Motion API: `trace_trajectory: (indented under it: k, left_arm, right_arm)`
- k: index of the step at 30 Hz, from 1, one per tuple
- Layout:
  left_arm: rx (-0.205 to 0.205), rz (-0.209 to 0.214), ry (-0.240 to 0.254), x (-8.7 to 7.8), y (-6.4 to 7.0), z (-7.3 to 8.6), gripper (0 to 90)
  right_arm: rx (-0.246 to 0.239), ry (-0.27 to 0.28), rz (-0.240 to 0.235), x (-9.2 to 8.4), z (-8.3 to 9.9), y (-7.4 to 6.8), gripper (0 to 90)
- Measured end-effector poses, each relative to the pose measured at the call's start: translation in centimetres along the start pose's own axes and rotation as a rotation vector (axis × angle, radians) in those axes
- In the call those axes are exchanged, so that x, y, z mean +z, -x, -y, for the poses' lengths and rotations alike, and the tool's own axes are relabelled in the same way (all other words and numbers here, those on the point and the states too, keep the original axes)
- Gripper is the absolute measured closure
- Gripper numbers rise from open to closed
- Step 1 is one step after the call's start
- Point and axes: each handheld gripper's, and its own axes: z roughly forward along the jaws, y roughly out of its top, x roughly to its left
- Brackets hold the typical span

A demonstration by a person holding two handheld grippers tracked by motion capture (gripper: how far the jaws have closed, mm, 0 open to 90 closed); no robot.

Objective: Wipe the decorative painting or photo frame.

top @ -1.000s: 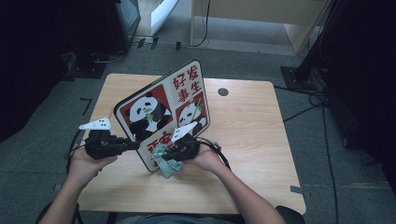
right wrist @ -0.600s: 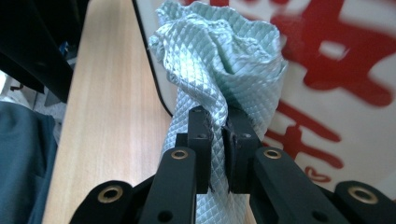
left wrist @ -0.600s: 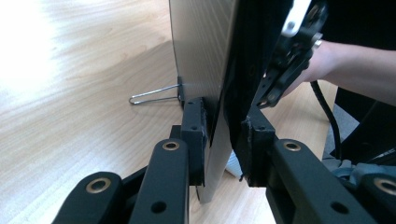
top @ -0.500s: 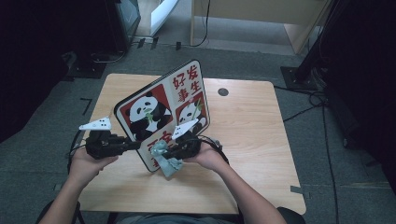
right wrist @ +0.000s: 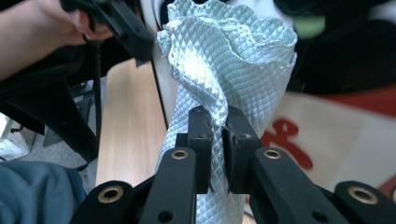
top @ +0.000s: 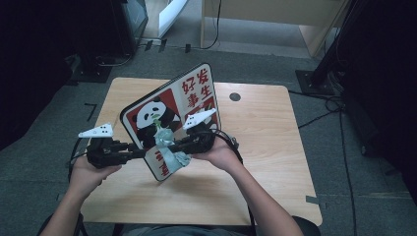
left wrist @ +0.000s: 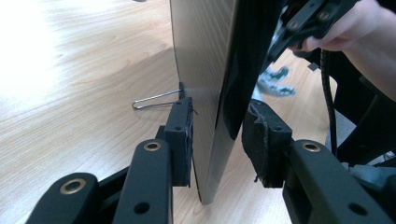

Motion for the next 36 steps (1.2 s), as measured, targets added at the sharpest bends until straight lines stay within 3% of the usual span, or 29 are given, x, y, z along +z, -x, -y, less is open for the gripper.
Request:
trace_trajectory:
  k: [6, 11, 20, 24, 28, 36]
  left_arm:
    - [-0.014, -0.006, 0.008, -0.7, 0.1, 0.5, 63.7]
    - [-0.023, -0.009, 0.015, -1.3, 0.1, 0.9, 63.3]
    - [-0.043, -0.037, 0.017, -2.2, -0.3, 1.4, 71.8]
    - [-0.044, -0.051, 0.021, -2.0, -0.7, 1.2, 78.1]
    - [-0.07, -0.058, 0.012, -1.2, -1.1, 0.8, 81.3]
    - [-0.055, -0.056, 0.005, -0.4, -1.2, 0.5, 82.9]
  right_arm:
    - [-0.021, 0.017, 0.006, -0.6, -1.8, -0.7, 83.2]
    - [-0.006, 0.035, 0.007, -1.1, -3.3, -0.9, 83.2]
    - [-0.052, 0.079, 0.004, -1.9, -5.7, -1.6, 82.9]
    - [-0.07, 0.102, -0.001, -2.2, -6.7, -1.9, 82.9]
    - [-0.095, 0.125, 0.001, -2.3, -7.7, -2.0, 83.1]
    - [-0.136, 0.148, 0.013, -2.6, -8.8, -2.2, 83.2]
